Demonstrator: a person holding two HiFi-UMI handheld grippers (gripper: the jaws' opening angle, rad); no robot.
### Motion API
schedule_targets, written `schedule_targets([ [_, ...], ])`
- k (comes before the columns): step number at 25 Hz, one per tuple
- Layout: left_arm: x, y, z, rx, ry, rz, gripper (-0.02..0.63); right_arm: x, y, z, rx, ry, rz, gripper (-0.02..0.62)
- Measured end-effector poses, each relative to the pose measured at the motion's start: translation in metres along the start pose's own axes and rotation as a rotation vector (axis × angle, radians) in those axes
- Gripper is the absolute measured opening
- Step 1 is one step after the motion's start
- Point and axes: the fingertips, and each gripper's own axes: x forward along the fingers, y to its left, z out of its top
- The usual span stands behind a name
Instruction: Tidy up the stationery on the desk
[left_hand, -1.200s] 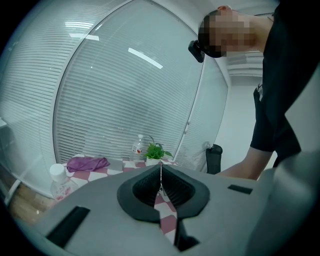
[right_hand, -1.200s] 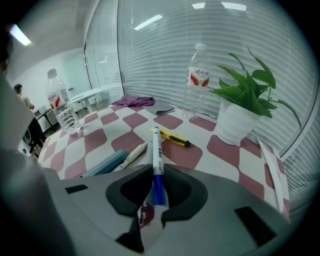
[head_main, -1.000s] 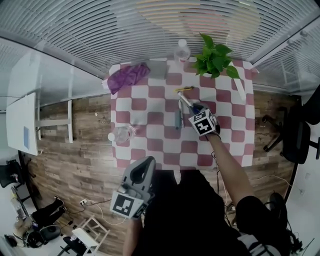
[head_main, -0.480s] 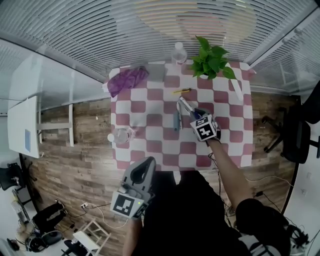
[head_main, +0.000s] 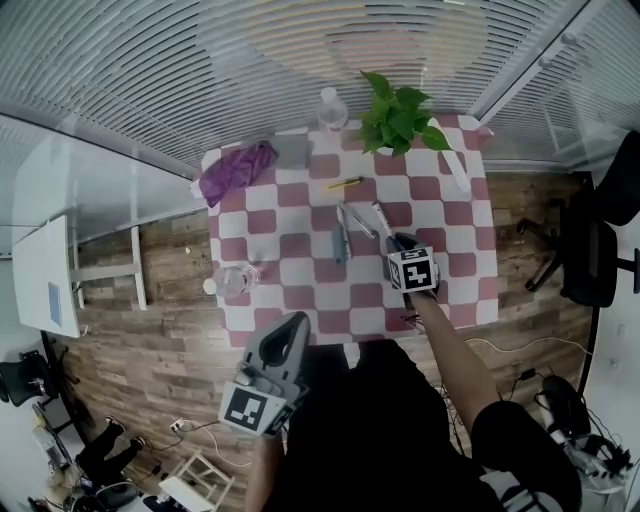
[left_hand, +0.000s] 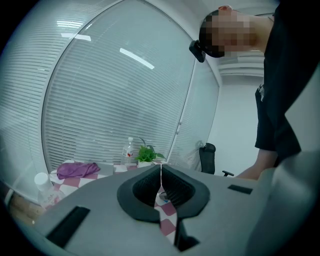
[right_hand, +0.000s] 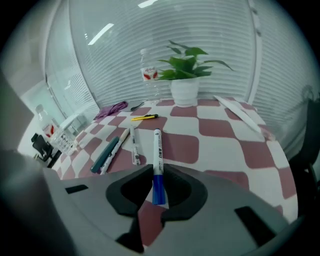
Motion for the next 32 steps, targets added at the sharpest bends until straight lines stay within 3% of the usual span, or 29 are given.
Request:
schedule_targets([
  [6, 0.01, -0.005, -0.007, 0.041, 0.021, -0.041, 0.034, -0.019, -0.013, -0.028, 0.205, -0.01, -0.08, 0.08],
  [16, 0.033, -0.033, -0.001, 0.041, 0.002, -0.149, 0.034, -0.048, -0.029, -0.065, 0.464, -0.044, -0.179, 0.078],
  [21, 0.032, -0.029, -0.008, 0.072, 0.031, -0.142, 0.034, -0.048, -0.028, -0.065, 0.448, -0.051, -0.165, 0.081],
  [25, 0.032, -0.03, -0.004, 0.041, 0.02, -0.133, 0.034, -0.044, -0.027, -0.065, 0.421, -0.039, -0.15, 0.089],
  [32, 0.029, -0.027, -0.003, 0.053, 0.007, -0.134, 0.034, -0.049, -0.028, -0.058, 0.354, -0.046, -0.157, 0.118],
])
